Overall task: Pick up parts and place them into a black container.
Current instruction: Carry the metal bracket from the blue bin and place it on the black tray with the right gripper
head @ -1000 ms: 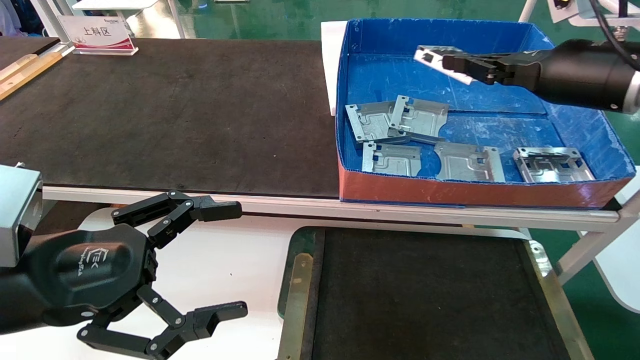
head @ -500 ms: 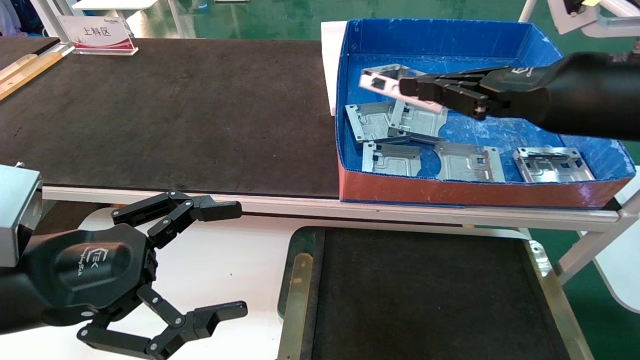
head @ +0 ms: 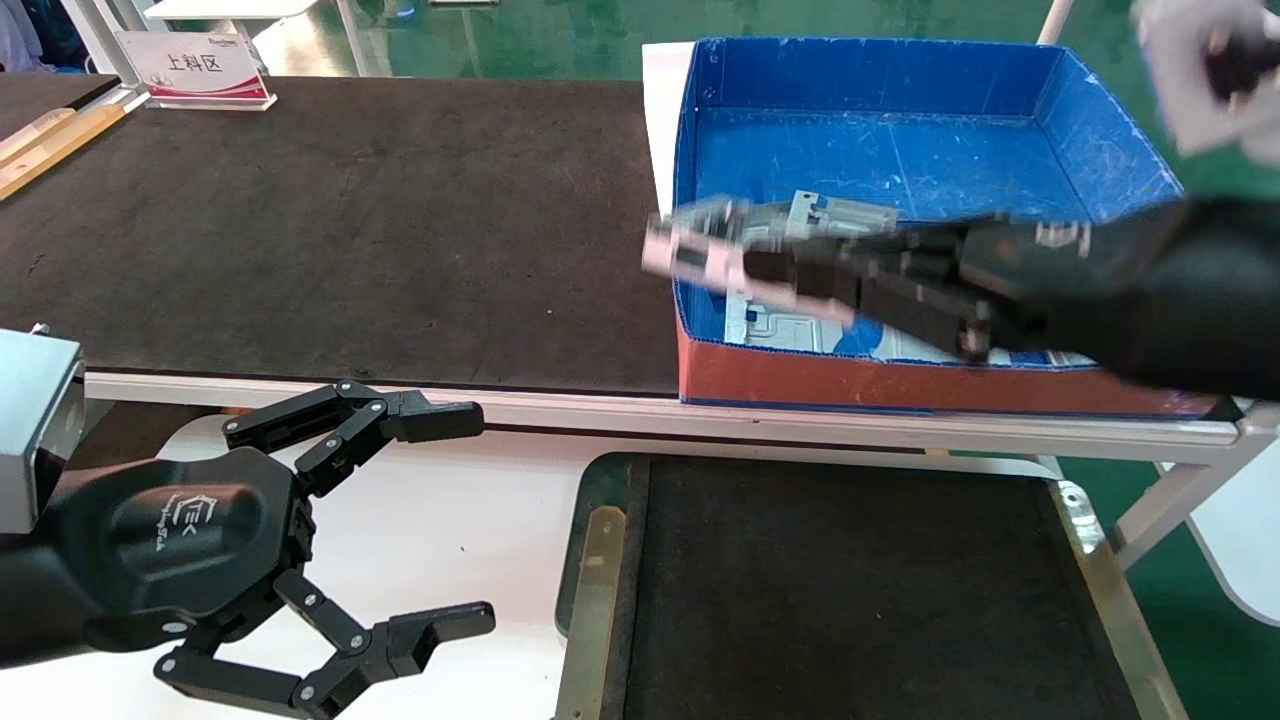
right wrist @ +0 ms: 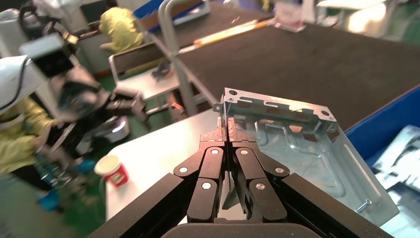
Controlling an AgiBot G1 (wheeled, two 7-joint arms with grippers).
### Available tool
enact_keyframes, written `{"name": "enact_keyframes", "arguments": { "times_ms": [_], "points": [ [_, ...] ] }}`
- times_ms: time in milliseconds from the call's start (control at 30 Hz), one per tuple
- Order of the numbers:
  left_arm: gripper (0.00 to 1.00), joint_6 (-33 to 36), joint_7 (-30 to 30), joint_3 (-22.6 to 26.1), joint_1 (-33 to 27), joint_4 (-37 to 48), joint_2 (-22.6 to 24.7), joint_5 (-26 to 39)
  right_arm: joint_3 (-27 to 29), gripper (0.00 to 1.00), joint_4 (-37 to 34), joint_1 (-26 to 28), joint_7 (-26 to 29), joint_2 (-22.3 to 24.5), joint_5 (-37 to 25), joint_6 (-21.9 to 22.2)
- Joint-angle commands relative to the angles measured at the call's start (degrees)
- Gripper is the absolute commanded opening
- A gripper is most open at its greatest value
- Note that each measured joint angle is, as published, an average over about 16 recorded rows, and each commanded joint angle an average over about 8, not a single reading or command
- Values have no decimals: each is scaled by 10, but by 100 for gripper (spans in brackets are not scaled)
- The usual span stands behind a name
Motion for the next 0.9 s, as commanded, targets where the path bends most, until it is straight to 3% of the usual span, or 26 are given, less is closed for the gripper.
{"name": "enact_keyframes", "arguments": {
  "times_ms": [33,467,900],
  "points": [
    [100,0,0,0,0,0,0,0,1,0,3,-11,-2,5,13,-12],
    [100,0,0,0,0,0,0,0,-13,0,3,-119,-85,12,43,-77],
    [100,0,0,0,0,0,0,0,-55,0,-10,-179,-228,-11,-34,-112]
  ]
}}
